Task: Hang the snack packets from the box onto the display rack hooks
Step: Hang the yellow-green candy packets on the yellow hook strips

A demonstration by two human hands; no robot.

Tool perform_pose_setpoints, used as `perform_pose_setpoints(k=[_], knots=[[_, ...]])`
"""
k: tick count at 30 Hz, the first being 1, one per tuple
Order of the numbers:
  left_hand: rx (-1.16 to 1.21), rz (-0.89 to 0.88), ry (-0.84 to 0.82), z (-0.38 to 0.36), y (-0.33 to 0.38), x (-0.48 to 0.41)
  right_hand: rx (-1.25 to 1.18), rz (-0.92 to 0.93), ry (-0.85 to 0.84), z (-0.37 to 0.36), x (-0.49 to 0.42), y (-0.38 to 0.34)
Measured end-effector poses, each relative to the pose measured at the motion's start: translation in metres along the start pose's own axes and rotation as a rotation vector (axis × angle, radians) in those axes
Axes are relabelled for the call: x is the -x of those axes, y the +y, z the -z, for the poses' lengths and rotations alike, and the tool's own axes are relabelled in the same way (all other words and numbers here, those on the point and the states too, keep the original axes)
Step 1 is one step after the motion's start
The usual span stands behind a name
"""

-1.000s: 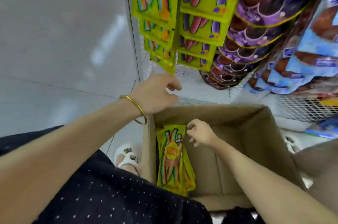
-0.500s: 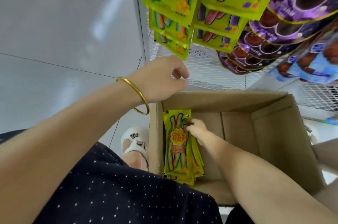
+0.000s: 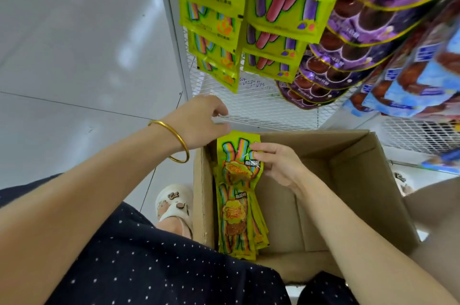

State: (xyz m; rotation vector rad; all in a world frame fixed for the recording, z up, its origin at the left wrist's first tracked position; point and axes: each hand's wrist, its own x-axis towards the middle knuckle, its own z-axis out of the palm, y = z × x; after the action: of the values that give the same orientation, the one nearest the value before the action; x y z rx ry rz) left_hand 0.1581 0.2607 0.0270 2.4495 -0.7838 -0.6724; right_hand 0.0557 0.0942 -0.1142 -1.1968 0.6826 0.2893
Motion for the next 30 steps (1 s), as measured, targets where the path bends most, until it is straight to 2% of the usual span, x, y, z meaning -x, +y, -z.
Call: perform_pose_setpoints(k=[3,5,8,13,15,18,21,27,30], knots=[[0.006,0.097,-0.007,-0.004,0.005,0.001,0.048,0.178,-0.055,0.001,0.028,-0.044],[0.067,0.133,0.046,-0.001,0.014,0.002,0.087,0.313,-0.066,-0.003,0.046,-0.069],[0.207,0.043,0.148,0.01,0.031,0.007,0.197,0.501,-0.049,-0.011,0.073,-0.098],[0.366,-0.104,0.228,0.044,0.057,0.027,0.326,0.791,0.032,-0.028,0.115,-0.141],[0.454,-0.129,0.347,0.069,0.066,0.035,0.401,0.914,0.064,-0.037,0.129,-0.159],[0.572,-0.242,0.725,0.125,0.085,0.039,0.566,1.118,0.108,-0.052,0.149,-0.193],[0.531,-0.333,0.968,0.181,0.11,0.029,0.729,1.306,0.218,-0.07,0.166,-0.228],[0.426,-0.469,1.143,0.251,0.15,0.0,0.848,1.489,0.43,-0.1,0.19,-0.283],[0.449,-0.496,1.147,0.272,0.163,-0.007,0.901,1.637,0.59,-0.117,0.197,-0.304]])
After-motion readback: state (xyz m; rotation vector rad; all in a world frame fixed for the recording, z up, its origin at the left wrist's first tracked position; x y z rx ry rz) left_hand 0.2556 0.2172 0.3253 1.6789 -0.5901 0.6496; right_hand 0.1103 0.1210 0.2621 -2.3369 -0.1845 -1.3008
